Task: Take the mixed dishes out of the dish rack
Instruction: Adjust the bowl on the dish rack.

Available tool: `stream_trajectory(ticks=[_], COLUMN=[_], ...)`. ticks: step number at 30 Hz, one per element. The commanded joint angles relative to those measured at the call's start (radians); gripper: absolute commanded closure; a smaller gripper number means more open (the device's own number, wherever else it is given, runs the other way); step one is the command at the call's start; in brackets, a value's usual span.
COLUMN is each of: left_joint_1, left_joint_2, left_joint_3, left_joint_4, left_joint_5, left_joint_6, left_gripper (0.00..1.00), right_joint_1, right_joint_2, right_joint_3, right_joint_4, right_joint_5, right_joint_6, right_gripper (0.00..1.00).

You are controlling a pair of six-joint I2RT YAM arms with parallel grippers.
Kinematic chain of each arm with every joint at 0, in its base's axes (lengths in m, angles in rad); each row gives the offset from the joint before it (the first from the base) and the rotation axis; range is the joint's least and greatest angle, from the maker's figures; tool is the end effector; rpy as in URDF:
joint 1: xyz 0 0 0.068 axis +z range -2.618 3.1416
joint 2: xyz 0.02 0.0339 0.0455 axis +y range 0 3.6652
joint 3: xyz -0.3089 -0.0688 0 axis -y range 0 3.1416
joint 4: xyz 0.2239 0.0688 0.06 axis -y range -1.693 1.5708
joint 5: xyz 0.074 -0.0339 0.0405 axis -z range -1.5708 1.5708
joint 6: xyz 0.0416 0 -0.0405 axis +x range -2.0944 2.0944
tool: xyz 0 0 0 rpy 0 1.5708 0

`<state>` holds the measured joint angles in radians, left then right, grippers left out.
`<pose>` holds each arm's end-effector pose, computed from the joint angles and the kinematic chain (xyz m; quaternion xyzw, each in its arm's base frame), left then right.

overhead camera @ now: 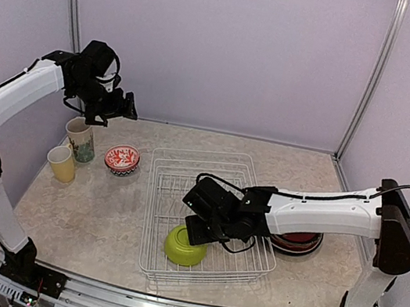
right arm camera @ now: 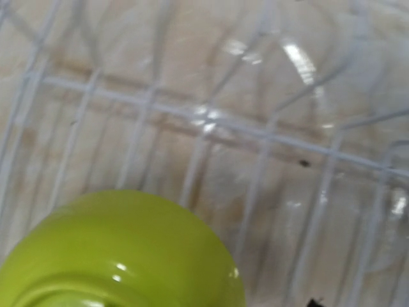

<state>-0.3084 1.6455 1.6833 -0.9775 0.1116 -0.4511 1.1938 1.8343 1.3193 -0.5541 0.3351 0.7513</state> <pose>0.3155 -0.1054 0.3968 -0.0504 0.9480 -0.1641 0.2681 0.1524 0.3477 0.2544 -0.1692 0.9409 0.1113 0.2713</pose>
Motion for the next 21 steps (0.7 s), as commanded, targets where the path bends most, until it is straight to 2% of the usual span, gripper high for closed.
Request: stream_trajectory(ticks=[1,5,8,14,18,21], left_joint_1=[-0.004,-0.008,-0.01,-0.003,-0.009,-0.018], left_joint_2=[-0.031,-0.106,-0.16,-0.252,-0.255,-0.239], left_joint_3=[-0.007,0.037,0.112,0.145,0.184,0.204], left_joint_4=[0.04,0.083,0.117,0.415,0.516,0.554], left_joint_5=[0.132,0.289,0.342,0.542,0.589,0.62], left_joint_6=[-0.043,-0.154,-0.275,-0.607,-0.694,-0.693], left_gripper=[0.01,0.01,0.01,0.01,0.01,0.01], right_joint_1=[-0.02,-0.028,-0.028,-0.028,-0.03,-0.03], right_joint_2=[-0.009,-0.048,-0.076,-0.088,-0.108,-0.111], right_joint_3=[-0.057,-0.077,-0.095,-0.13,-0.162,-0.16], right_joint_4=[-0.073,-0.052,-0.005,0.02,0.046,0.04], right_joint_5=[0.08,0.084,0.059,0.051,0.036,0.044], right_joint_6=[0.055,0.057,0.02,0.036,0.044,0.049], right_gripper=[0.35,0.35,0.34,0.34,0.34,0.34])
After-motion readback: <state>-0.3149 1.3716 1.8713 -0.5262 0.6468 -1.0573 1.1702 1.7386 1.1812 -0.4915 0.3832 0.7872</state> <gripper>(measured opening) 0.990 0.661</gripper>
